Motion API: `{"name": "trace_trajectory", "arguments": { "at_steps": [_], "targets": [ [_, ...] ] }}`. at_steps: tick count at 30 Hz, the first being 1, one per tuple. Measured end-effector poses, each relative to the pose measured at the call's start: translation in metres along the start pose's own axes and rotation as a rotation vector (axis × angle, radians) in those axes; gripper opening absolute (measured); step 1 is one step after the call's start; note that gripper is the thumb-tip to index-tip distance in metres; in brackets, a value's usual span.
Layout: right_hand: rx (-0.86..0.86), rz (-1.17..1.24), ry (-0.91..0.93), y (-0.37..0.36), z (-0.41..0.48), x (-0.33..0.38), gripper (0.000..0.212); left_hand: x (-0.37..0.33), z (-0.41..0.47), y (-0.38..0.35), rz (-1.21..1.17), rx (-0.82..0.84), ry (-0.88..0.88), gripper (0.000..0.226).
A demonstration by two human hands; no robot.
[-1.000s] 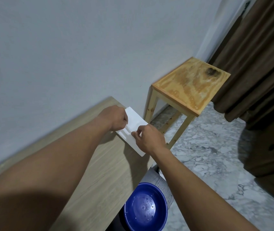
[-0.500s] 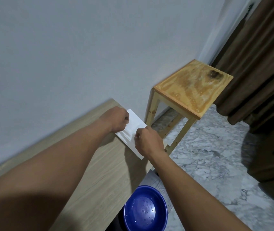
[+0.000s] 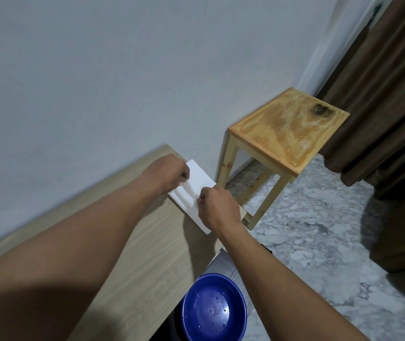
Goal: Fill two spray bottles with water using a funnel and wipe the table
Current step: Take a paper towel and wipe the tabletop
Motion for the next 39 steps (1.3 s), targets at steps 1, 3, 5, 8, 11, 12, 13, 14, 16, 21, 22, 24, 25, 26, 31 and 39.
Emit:
{"name": "trace_trajectory", "arguments": {
  "at_steps": [1, 3, 5, 8, 11, 12, 13, 14, 16, 21, 22, 24, 25, 26, 31, 39],
  "targets": [
    [-0.011, -0.005, 0.01, 0.002, 0.0, 0.0, 0.02, -0.001, 0.0, 0.001, -0.001, -0.011, 0.002, 0.016],
    [-0.036, -0.014, 0.03, 0.008, -0.001, 0.001, 0.018, -0.003, -0.001, 0.005, -0.002, -0.03, 0.011, 0.013],
    [-0.066, 0.003, 0.038, 0.017, -0.002, 0.004, 0.017, -0.005, -0.001, 0.011, 0.008, -0.056, 0.019, 0.011],
    [-0.11, 0.057, 0.027, 0.036, -0.004, 0.011, 0.011, -0.006, -0.003, 0.026, 0.028, -0.116, 0.012, 0.01],
    [-0.138, 0.097, 0.008, 0.058, -0.005, 0.019, 0.009, -0.006, -0.004, 0.045, 0.025, -0.161, 0.025, 0.012],
    [-0.149, 0.097, 0.009, 0.065, -0.004, 0.021, 0.012, -0.006, -0.005, 0.052, 0.023, -0.179, 0.026, 0.012],
    [-0.163, 0.095, 0.018, 0.072, -0.004, 0.024, 0.015, -0.007, -0.006, 0.058, 0.019, -0.197, 0.024, 0.012],
    [-0.175, 0.092, 0.028, 0.079, -0.004, 0.026, 0.019, -0.007, -0.007, 0.065, 0.012, -0.213, 0.024, 0.012],
    [-0.183, 0.082, 0.046, 0.092, -0.005, 0.031, 0.026, -0.009, -0.008, 0.08, -0.011, -0.237, 0.036, 0.012],
    [-0.225, 0.121, 0.043, 0.122, -0.006, 0.04, 0.028, -0.014, -0.014, 0.117, -0.015, -0.288, 0.032, 0.013],
    [-0.233, 0.14, 0.039, 0.129, -0.006, 0.043, 0.027, -0.014, -0.016, 0.124, -0.015, -0.3, 0.032, 0.012],
    [-0.248, 0.165, 0.04, 0.143, -0.006, 0.049, 0.025, -0.014, -0.02, 0.139, -0.01, -0.328, 0.036, 0.013],
    [-0.257, 0.176, 0.04, 0.149, -0.007, 0.052, 0.025, -0.013, -0.022, 0.145, -0.01, -0.34, 0.042, 0.014],
    [-0.268, 0.189, 0.043, 0.157, -0.008, 0.055, 0.026, -0.012, -0.024, 0.152, -0.011, -0.352, 0.047, 0.015],
    [-0.317, 0.209, 0.057, 0.178, -0.009, 0.067, 0.028, -0.011, -0.036, 0.174, 0.019, -0.391, 0.066, 0.018],
    [-0.328, 0.241, 0.085, 0.176, -0.012, 0.067, 0.02, -0.006, -0.049, 0.179, 0.032, -0.383, 0.1, 0.018]
  ]
}}
Point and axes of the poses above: each hand's wrist, its own z-axis towards the middle knuckle, its own y-axis out of the back of the hand, x = y × z, the point moved 2 cm from there along z, towards the middle knuckle, and after that the axes turned 13 degrees about z, right-handed, at the moved point
